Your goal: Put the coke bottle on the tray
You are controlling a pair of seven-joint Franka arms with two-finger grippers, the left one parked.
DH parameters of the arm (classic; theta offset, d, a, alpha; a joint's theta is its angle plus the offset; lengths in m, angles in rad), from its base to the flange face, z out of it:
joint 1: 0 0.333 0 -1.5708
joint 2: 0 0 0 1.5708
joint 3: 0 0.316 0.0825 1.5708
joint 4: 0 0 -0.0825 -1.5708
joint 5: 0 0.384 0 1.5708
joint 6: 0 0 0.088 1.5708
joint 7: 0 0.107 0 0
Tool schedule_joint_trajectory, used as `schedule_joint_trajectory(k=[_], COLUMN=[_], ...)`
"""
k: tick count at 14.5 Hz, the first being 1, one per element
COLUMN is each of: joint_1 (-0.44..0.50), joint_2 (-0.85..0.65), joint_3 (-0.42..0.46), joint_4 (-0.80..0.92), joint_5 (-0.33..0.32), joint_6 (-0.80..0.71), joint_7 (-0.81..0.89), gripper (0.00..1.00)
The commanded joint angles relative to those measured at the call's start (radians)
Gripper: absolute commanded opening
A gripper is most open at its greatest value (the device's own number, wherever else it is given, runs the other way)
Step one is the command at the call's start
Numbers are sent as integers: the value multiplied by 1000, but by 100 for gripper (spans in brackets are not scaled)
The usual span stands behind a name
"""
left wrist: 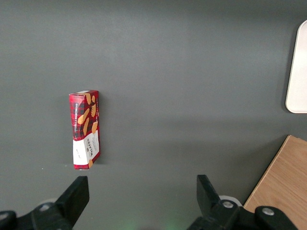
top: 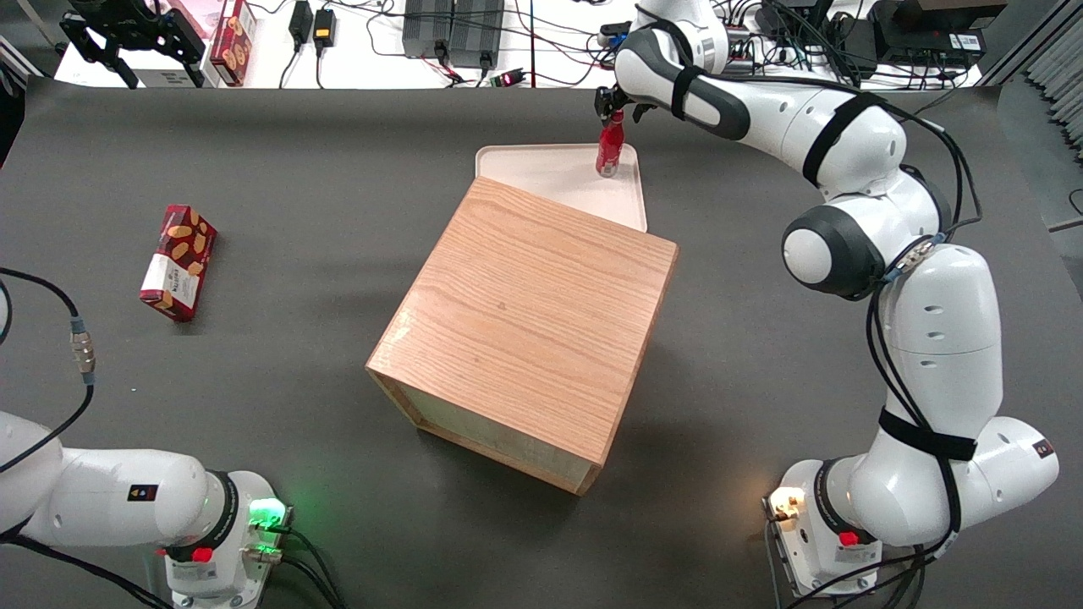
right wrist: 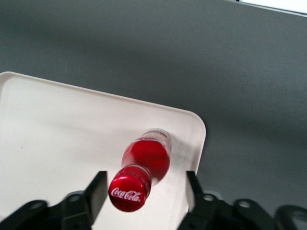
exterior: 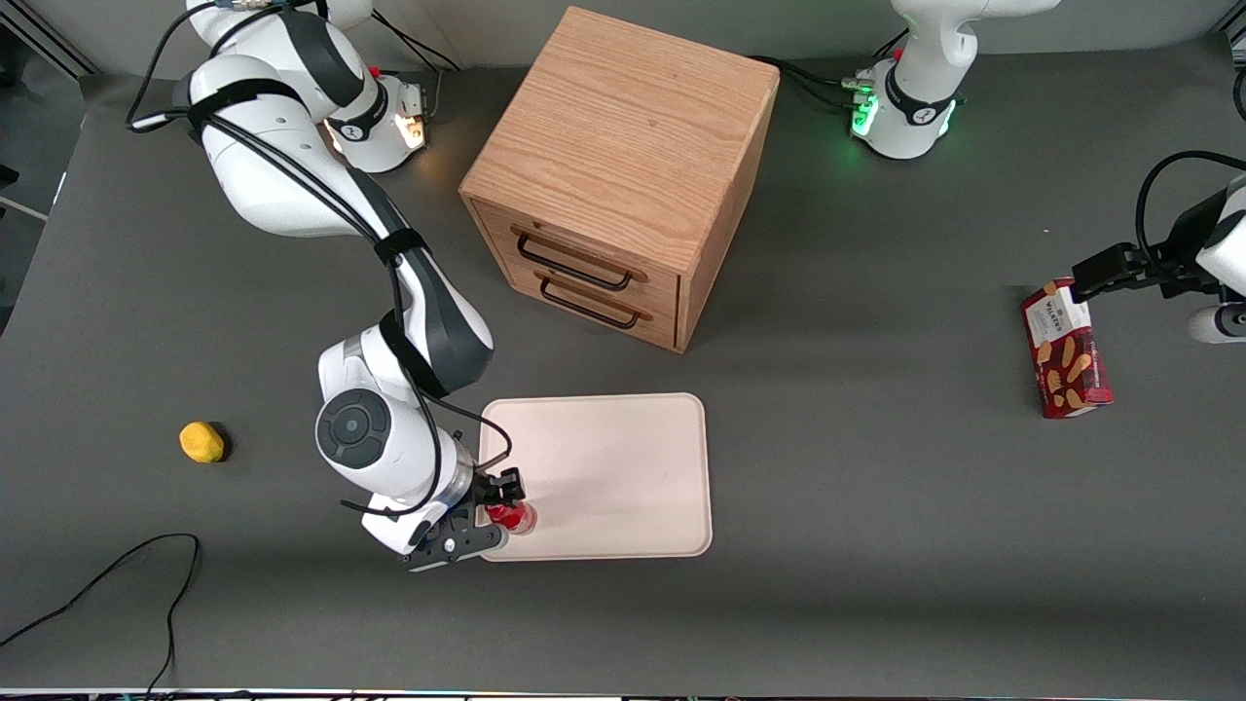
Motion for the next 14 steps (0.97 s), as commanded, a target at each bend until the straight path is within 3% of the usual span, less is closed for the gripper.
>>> schedule_joint_trajectory(k=[1,4,7,10,11,14], joint_1=[-7,-15,-46,-44,-46,-44], joint_2=[-54,-149,-345,-563,-630,-828], joint_3=[8,-2,-39,-157,-189,-248], joint_4=[-25,-98,-323,-547,-622,-809], joint_5=[-23,-23,-4,173,205,210], joint_6=[3,-56,-43,-34,-32,-32], joint_7=[29,28,23,14,9,0], gripper=[100,100,100,100,100,100])
